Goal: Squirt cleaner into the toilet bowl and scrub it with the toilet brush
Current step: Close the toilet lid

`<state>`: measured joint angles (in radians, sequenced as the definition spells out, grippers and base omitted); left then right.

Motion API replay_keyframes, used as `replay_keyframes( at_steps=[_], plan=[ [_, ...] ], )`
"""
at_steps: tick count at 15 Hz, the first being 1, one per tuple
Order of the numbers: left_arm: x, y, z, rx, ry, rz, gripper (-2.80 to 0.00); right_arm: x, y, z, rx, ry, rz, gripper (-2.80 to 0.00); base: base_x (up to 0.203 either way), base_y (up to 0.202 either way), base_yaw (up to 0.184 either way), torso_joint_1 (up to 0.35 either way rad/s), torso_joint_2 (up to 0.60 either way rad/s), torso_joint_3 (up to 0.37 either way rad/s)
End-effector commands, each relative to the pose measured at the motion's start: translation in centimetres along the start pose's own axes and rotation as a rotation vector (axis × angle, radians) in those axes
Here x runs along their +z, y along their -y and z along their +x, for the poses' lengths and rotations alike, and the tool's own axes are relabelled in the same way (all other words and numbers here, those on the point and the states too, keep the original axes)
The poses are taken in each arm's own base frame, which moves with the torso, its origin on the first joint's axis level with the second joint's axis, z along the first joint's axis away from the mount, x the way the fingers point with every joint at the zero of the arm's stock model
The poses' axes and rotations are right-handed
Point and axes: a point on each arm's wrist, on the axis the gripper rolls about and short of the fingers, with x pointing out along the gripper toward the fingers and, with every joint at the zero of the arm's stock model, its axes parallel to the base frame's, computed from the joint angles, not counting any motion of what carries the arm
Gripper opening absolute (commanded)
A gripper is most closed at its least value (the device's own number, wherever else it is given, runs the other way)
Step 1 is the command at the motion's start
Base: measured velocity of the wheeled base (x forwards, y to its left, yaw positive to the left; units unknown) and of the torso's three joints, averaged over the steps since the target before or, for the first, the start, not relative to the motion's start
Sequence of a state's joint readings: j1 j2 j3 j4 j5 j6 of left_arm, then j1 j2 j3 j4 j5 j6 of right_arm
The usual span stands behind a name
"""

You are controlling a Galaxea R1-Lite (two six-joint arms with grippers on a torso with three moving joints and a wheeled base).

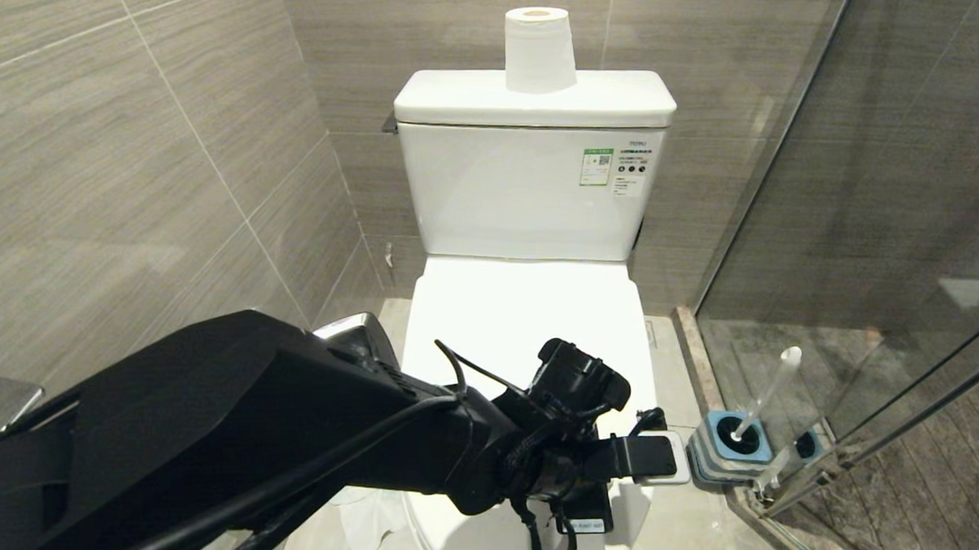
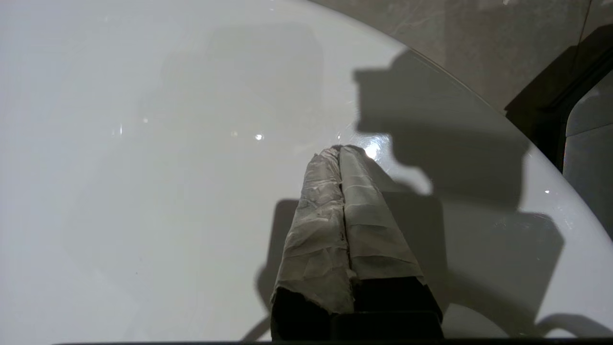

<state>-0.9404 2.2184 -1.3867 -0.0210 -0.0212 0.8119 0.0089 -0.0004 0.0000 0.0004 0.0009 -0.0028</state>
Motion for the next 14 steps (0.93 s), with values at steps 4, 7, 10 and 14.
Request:
replay_keyframes(
  at_steps=[4, 7, 10, 14],
  plan=[
    [-0.4, 0.4, 1.4, 0.012, 0.013, -0.007, -2.80, 0.0, 0.0, 0.0, 0.001, -0.002, 0.000, -2.80, 0.000, 0.000, 0.000, 0.000, 0.00, 0.000],
    [-0.6, 0.6, 1.9, 0.008, 0.008, -0.011, -2.80, -0.1, 0.0, 0.0, 0.001, -0.003, 0.000, -2.80, 0.000, 0.000, 0.000, 0.000, 0.00, 0.000],
    [-0.8, 0.7, 2.1, 0.003, 0.002, -0.015, -2.80, 0.0, 0.0, 0.0, 0.001, -0.002, 0.000, -2.80, 0.000, 0.000, 0.000, 0.000, 0.00, 0.000],
    [-1.0, 0.8, 2.6, 0.005, 0.003, -0.017, -2.80, -0.1, 0.0, 0.0, 0.001, -0.003, 0.000, -2.80, 0.000, 0.000, 0.000, 0.000, 0.00, 0.000]
  ],
)
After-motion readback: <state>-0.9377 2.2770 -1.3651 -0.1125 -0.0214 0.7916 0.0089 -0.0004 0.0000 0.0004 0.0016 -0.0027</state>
